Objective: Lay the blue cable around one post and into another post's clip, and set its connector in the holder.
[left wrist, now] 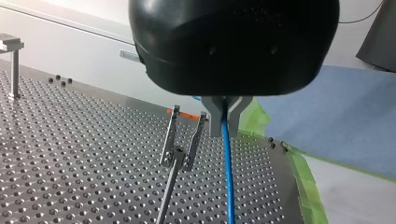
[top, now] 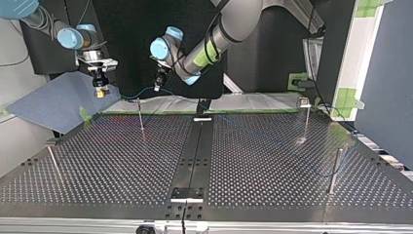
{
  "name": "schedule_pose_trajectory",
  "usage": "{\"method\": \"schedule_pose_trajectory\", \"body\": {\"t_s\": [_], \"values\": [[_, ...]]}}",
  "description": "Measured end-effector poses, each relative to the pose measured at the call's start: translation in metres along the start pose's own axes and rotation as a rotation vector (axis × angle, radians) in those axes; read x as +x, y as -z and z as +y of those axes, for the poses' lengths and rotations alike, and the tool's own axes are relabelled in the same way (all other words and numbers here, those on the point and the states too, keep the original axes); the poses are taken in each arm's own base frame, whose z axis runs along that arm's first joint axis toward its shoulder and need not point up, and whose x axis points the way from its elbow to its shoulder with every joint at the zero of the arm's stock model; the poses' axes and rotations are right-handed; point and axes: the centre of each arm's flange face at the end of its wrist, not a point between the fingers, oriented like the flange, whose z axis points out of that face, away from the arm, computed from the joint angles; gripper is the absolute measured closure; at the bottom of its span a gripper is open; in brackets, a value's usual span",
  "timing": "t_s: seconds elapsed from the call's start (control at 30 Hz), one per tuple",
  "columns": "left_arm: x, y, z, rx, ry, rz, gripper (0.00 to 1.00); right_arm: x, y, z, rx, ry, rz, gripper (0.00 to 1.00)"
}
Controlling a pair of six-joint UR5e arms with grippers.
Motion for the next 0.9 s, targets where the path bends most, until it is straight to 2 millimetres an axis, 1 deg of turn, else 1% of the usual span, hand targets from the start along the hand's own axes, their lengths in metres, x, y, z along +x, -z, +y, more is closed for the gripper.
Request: {"method": "schedule_pose_trajectory", "body": {"t_s": [0.1, 0.33, 0.67, 0.9], "values": [[-0.002, -0.001, 0.000, 0.001, 0.003, -0.003, 1.00, -0.003, -0.004, 0.004, -0.002, 0.008, -0.009, 1.00], [-0.008, -0.007, -0.004, 0.015, 0.011, -0.014, 1.00, -0.003, -0.012, 0.009, -0.001, -0.002, -0.017, 1.00], [-0.009, -0.009, -0.005, 0.033, 0.015, -0.011, 1.00, 0.000, -0.017, 0.014, 0.001, -0.009, -0.013, 1.00], [-0.019, -0.017, -0.005, 0.032, 0.022, -0.026, 1.00, 0.001, -0.019, 0.017, 0.002, -0.006, -0.010, 1.00]]}}
